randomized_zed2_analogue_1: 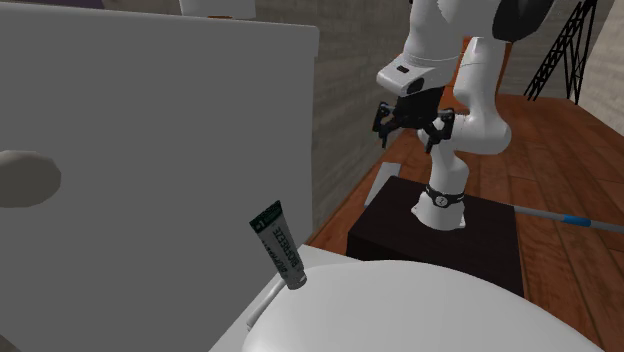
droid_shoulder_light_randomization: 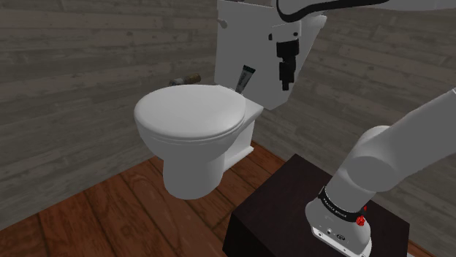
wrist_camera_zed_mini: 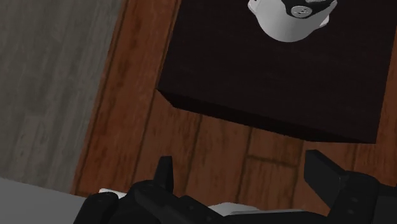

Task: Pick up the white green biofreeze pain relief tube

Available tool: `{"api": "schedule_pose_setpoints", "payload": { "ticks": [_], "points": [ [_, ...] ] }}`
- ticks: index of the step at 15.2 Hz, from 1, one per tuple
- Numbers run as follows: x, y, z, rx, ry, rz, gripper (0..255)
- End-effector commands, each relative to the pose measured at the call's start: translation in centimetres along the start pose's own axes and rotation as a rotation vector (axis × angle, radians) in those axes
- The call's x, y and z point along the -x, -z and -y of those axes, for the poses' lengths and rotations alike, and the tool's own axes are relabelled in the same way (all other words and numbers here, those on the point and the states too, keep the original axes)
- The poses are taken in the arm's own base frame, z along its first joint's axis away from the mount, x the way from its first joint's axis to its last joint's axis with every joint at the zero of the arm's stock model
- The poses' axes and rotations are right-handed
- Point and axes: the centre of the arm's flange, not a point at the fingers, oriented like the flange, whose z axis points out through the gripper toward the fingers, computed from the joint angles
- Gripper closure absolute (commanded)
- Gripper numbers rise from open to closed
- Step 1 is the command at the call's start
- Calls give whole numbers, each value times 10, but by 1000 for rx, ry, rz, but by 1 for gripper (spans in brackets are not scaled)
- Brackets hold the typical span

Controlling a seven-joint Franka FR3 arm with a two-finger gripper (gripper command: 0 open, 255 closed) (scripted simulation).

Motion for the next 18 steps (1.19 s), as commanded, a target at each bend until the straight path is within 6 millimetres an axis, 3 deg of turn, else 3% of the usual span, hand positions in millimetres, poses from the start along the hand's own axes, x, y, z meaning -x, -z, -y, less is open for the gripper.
{"api": "schedule_pose_setpoints", "payload": {
  "ticks": [1, 10, 18],
  "points": [
    [-22, -2, -16, 29, 65, 25, 0],
    [-117, -2, -79, 150, 336, 132, 0],
    [-213, -6, -112, 258, 576, 227, 0]
  ]
}}
